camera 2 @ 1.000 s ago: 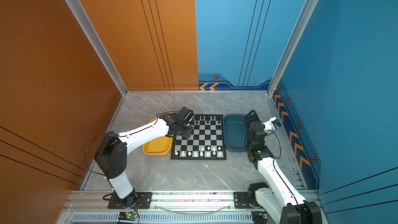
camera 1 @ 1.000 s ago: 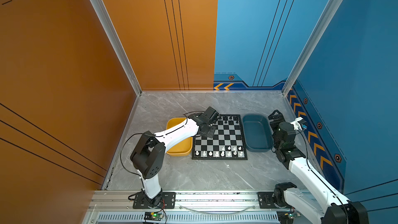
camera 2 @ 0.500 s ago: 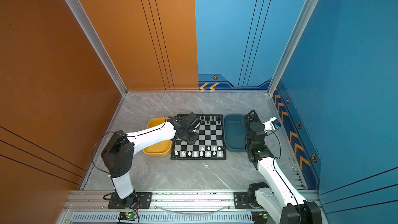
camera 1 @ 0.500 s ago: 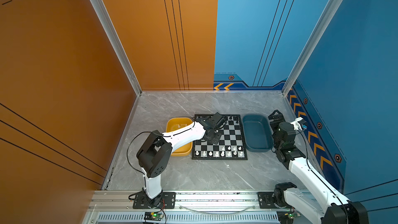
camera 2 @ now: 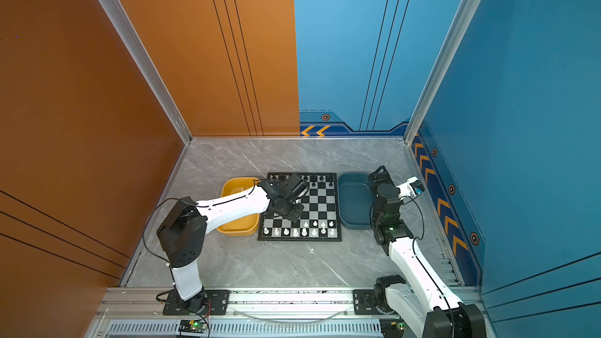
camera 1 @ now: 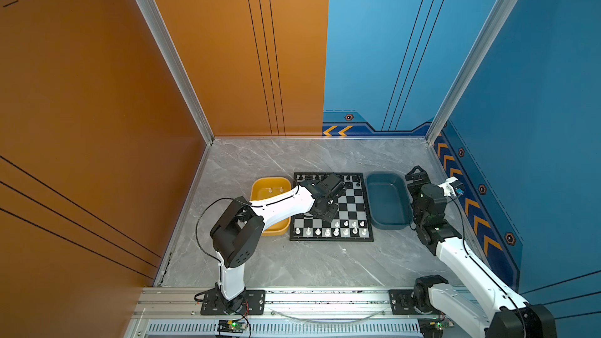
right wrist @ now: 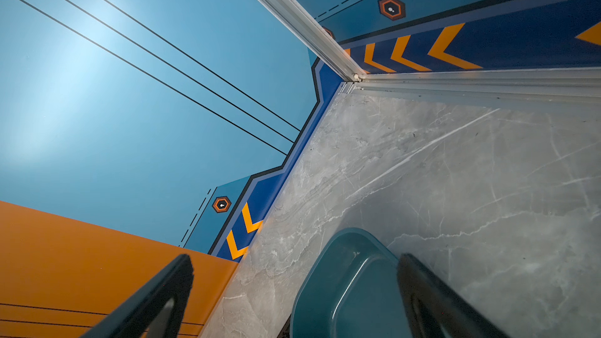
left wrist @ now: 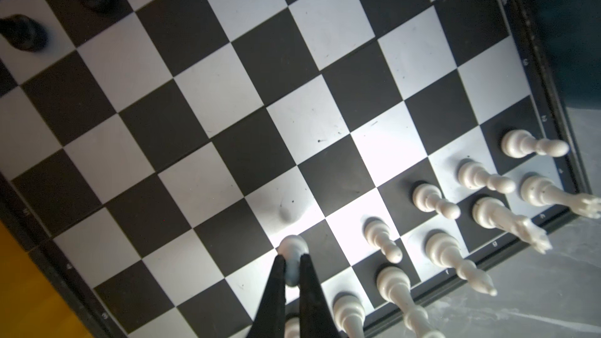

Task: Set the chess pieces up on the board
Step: 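Lower the pawn onto the next square along the row and open the left gripper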

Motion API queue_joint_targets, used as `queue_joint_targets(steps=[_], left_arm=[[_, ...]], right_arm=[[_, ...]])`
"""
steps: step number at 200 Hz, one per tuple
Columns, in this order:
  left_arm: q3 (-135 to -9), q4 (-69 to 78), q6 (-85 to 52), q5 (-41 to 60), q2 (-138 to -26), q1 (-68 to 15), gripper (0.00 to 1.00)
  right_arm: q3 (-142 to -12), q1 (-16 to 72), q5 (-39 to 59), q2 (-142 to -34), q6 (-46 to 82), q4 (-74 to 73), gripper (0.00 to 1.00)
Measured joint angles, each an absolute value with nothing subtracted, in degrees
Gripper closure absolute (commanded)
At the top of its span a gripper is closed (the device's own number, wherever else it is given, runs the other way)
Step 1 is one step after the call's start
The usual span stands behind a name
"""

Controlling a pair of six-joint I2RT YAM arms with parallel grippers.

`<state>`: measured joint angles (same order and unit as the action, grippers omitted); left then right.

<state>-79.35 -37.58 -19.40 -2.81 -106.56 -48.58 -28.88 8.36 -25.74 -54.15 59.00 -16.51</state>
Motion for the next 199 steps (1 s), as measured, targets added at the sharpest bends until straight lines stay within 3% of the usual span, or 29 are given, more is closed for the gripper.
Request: queue_joint_targets(steps=[199], left_arm=[[-80.18, -40.25, -19.64, -1.02, -107.87, -51.09, 0.99]], right_arm=[[-28.88, 8.36, -25.71, -54.22, 59.02, -16.51, 0.0]])
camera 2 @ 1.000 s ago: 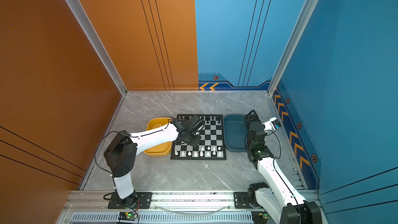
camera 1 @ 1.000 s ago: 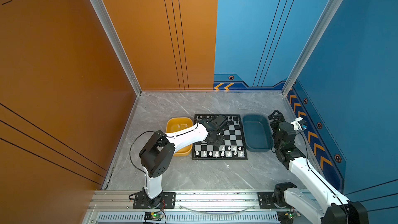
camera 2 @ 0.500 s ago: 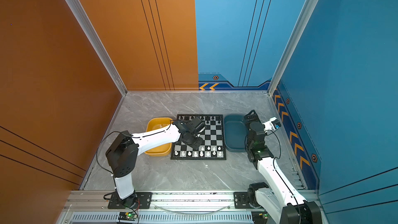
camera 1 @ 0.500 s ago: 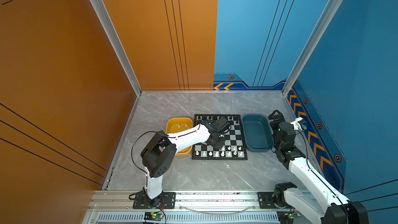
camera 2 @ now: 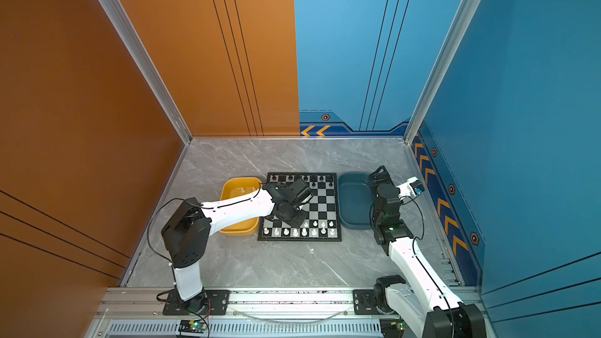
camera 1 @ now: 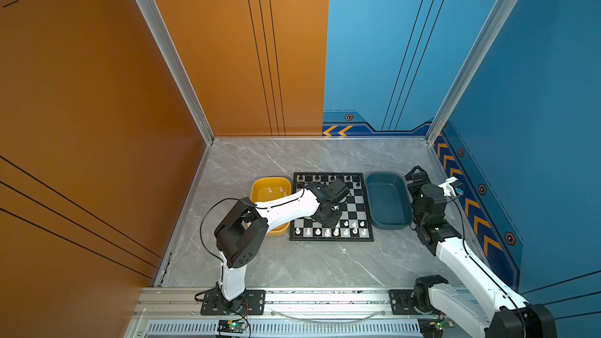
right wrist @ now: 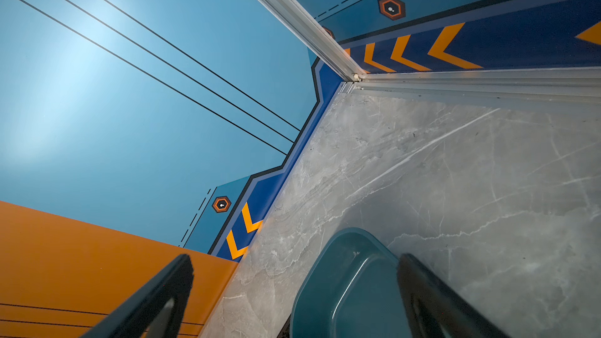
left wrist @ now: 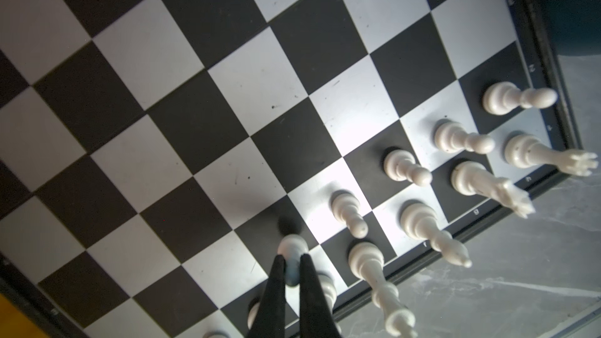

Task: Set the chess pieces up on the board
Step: 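Lower the pawn onto the next square along the row and open the left gripper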

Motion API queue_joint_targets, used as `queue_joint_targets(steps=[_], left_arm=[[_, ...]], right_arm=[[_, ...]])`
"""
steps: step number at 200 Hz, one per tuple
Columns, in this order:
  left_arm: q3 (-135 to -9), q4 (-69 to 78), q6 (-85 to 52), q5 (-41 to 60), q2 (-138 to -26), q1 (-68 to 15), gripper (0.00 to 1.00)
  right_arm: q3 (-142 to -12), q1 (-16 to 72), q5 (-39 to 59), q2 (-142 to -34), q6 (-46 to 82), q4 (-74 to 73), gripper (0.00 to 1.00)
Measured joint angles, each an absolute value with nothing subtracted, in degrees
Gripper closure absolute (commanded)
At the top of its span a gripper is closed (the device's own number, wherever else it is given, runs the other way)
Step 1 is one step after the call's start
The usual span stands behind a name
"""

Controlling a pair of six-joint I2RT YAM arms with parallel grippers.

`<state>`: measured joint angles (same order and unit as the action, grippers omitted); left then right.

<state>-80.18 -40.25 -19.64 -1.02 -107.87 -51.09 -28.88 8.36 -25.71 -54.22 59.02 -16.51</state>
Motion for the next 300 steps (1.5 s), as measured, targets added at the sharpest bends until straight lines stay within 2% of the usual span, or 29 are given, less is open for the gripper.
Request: queue_joint_targets(steps=[103, 238, 300], left_arm=[[-80.18, -40.56, -20.01, -1.02, -108.84, -51.09, 0.99], [-80.29, -40.56, -20.01, -1.02, -109.21, -51.24, 0.86], [-80.29, -40.56, -20.01, -1.02, -109.91, -51.51, 0.84]], right_arm=[[-28.88, 8.36, -25.71, -54.22, 59.02, -16.51, 0.0], [-28.88, 8.36, -25.71, -54.22, 59.02, -16.51, 0.0], [-28.88, 8.36, -25.71, -54.22, 59.02, -16.51, 0.0]])
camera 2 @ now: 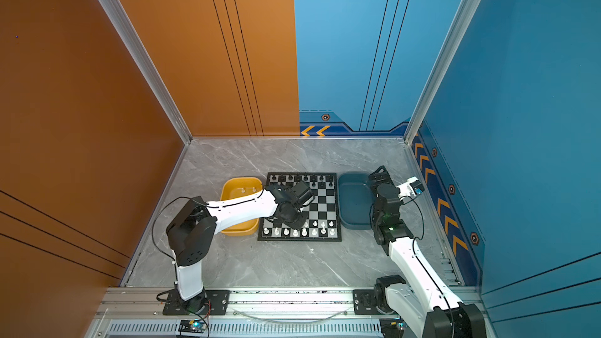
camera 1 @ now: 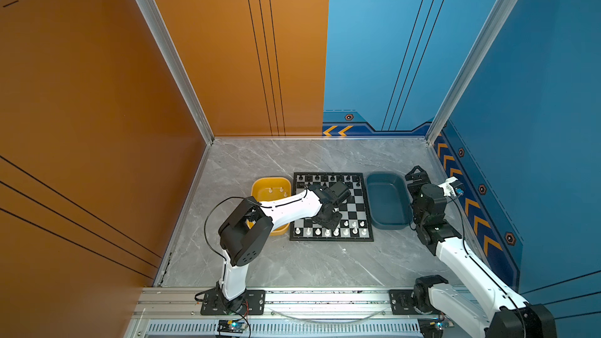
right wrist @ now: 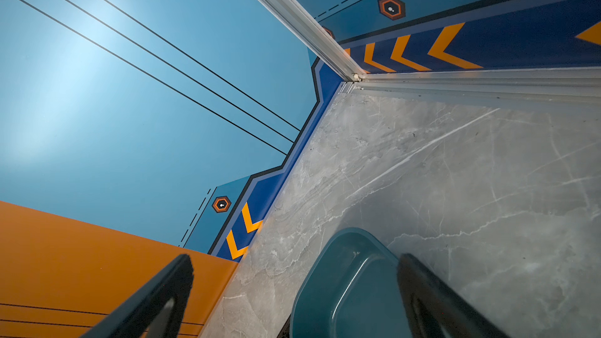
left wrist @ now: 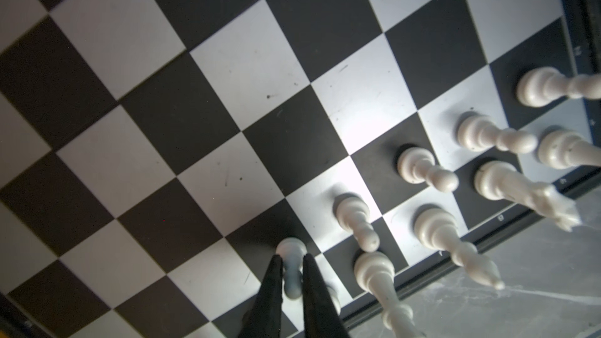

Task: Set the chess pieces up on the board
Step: 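Lower the pawn onto the next square along the row and open the left gripper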

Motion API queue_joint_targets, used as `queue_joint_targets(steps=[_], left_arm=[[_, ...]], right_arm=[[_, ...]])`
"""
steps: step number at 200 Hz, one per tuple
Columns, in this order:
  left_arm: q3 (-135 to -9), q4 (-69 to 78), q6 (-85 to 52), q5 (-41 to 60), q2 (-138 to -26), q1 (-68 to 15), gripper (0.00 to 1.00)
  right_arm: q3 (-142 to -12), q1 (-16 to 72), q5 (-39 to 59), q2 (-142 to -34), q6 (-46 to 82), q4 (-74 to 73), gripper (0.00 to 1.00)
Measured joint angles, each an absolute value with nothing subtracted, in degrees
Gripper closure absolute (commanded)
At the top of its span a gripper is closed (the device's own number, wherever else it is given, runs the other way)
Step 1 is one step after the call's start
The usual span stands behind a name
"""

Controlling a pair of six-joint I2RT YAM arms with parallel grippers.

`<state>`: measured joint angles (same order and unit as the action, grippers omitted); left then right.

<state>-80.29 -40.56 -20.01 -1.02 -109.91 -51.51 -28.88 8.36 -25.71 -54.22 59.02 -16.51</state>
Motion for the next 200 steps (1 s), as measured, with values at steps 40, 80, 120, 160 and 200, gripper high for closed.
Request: queue_joint_targets(steps=[40, 80, 120, 160, 200], left_arm=[[-80.29, -40.56, -20.01, -1.02, -110.06, -51.51, 0.81], [-80.29, -40.56, -20.01, -1.02, -110.06, -51.51, 0.8], [-80.44, -40.56, -20.01, -1.04, -110.06, -51.51, 0.78], [-81.23, -40.56, -19.99, -1.15, -110.06, -51.51, 0.77], [-81.56, -40.58, -19.99, -1.5, -110.06, -51.37, 0.77]], right_arm=[[-28.88, 8.36, -25.71, -54.22, 59.02, -16.51, 0.0], [-28.88, 8.36, -25.71, -54.22, 59.02, -16.51, 0.0], [-28.88, 8.36, -25.71, -54.22, 59.02, -16.51, 0.0], [-28.88, 8.36, -25.71, -54.22, 59.02, -16.51, 0.0], [-28.88, 8.36, -25.71, -54.22, 59.02, -16.51, 0.0]])
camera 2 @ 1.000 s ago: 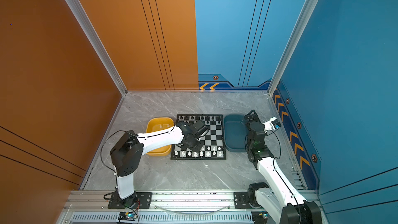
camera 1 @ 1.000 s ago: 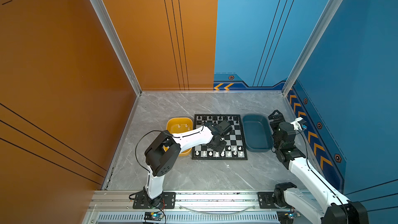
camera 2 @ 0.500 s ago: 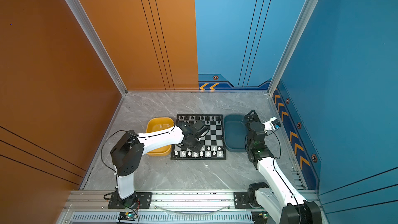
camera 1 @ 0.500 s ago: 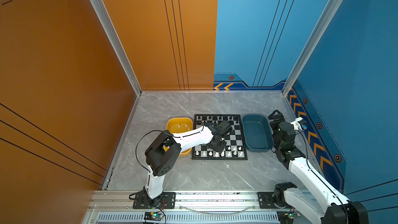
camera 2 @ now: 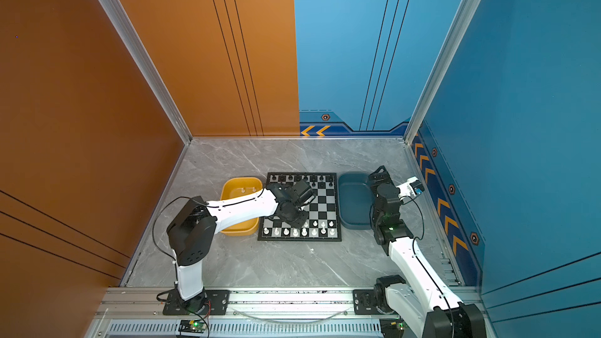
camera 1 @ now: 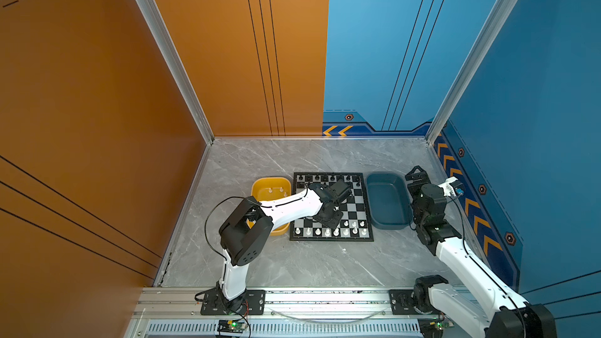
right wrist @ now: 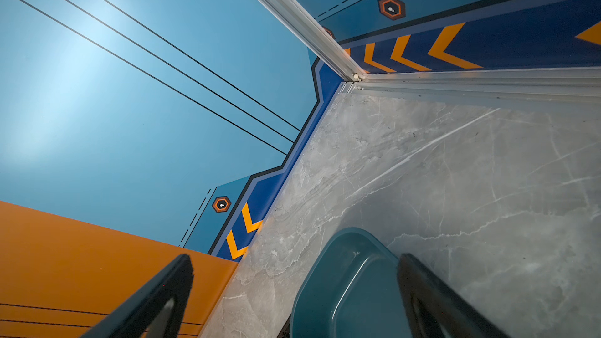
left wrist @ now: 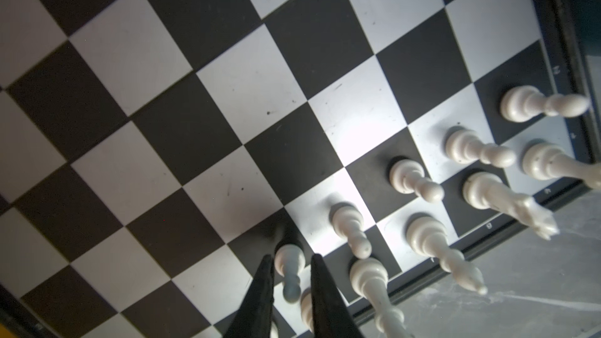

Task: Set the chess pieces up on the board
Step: 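Lower the pawn onto the next square along the row and open the left gripper, then raise the left gripper and move it back over the yellow tray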

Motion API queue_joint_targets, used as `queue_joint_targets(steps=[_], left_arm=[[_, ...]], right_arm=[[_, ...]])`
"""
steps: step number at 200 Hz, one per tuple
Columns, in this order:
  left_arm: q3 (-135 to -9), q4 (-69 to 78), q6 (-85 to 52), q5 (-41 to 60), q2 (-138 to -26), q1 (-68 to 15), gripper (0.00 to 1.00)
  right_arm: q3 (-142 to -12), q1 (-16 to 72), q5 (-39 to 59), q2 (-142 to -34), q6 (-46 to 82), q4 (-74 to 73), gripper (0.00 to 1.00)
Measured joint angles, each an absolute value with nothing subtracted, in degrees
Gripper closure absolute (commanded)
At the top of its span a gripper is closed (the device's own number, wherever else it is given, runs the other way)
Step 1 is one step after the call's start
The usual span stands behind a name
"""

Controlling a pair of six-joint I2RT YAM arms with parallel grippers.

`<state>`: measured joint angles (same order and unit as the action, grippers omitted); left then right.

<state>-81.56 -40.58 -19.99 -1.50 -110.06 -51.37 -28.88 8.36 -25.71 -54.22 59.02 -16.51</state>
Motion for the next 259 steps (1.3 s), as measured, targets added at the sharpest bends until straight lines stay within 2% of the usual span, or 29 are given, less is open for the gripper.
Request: queue_joint_targets(steps=[72, 169, 210, 259], left_arm=[[-82.0, -40.77, -19.33, -4.95, -108.95, -48.51, 0.76], [-79.72, -40.99, -18.31, -12.05, -98.17, -32.71, 0.75], [-77.69, -40.69, -18.94, -14.22, -97.69, -25.98, 0.75], [-77.1, -38.13, -19.81, -14.55, -98.98, -22.65, 0.75]], right_arm=[[-28.88, 8.29, -25.71, -54.19, 59.02, -16.51, 0.0], [-28.86, 8.12, -25.74, -53.87, 59.02, -16.56, 0.0], [-28.86, 7.92, -25.71, -55.02, 59.02, -16.75, 0.0], [-28.86, 7.88, -25.71, -56.84, 59.02, -16.75, 0.0]])
